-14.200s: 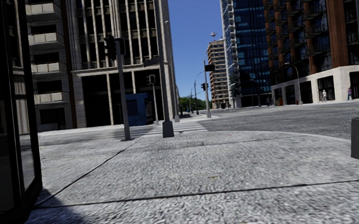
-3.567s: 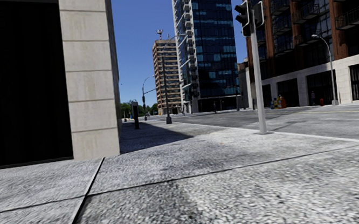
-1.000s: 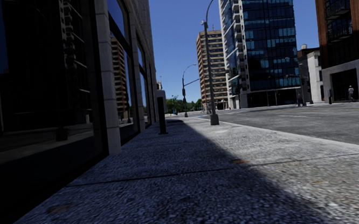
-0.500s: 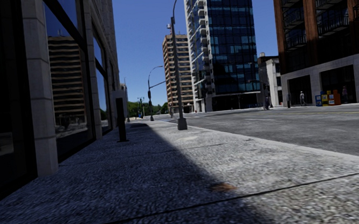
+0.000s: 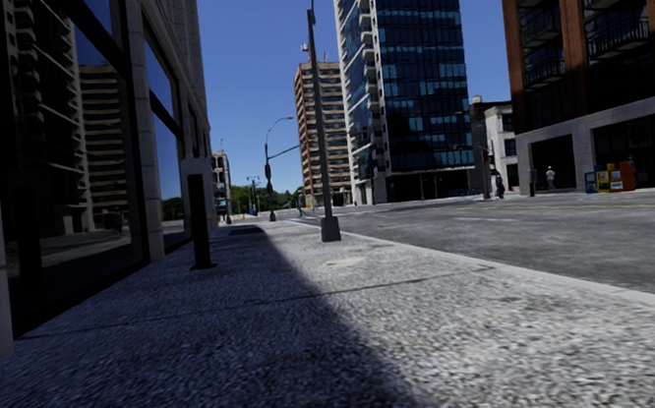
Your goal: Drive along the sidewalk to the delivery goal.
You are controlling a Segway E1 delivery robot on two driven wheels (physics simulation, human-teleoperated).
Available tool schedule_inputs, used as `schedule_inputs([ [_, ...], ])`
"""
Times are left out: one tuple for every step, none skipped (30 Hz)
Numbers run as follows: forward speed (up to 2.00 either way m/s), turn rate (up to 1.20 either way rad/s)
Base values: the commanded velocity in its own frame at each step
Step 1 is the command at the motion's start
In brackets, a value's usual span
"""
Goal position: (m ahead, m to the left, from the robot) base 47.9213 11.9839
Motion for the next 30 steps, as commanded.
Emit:
schedule_inputs([
  [2.00, 0.00],
  [2.00, 0.05],
  [2.00, 0.05],
  [2.00, 0.14],
  [2.00, 0.18],
  [2.00, 0.19],
  [2.00, 0.19],
  [2.00, 0.20],
  [2.00, 0.21],
  [2.00, 0.22],
  [2.00, 0.22],
  [2.00, 0.22],
  [2.00, 0.22],
  [2.00, 0.16],
  [2.00, 0.16],
  [2.00, 0.00],
  [2.00, 0.00],
  [2.00, 0.00],
  [2.00, 0.00],
  [2.00, 0.00],
  [2.00, 0.00],
  [2.00, 0.00],
  [2.00, 0.00],
  [2.00, 0.00],
  [2.00, 0.04],
  [2.00, 0.04],
  [2.00, 0.28],
  [2.00, 0.42],
  [2.00, 0.46],
  [2.00, 0.46],
])
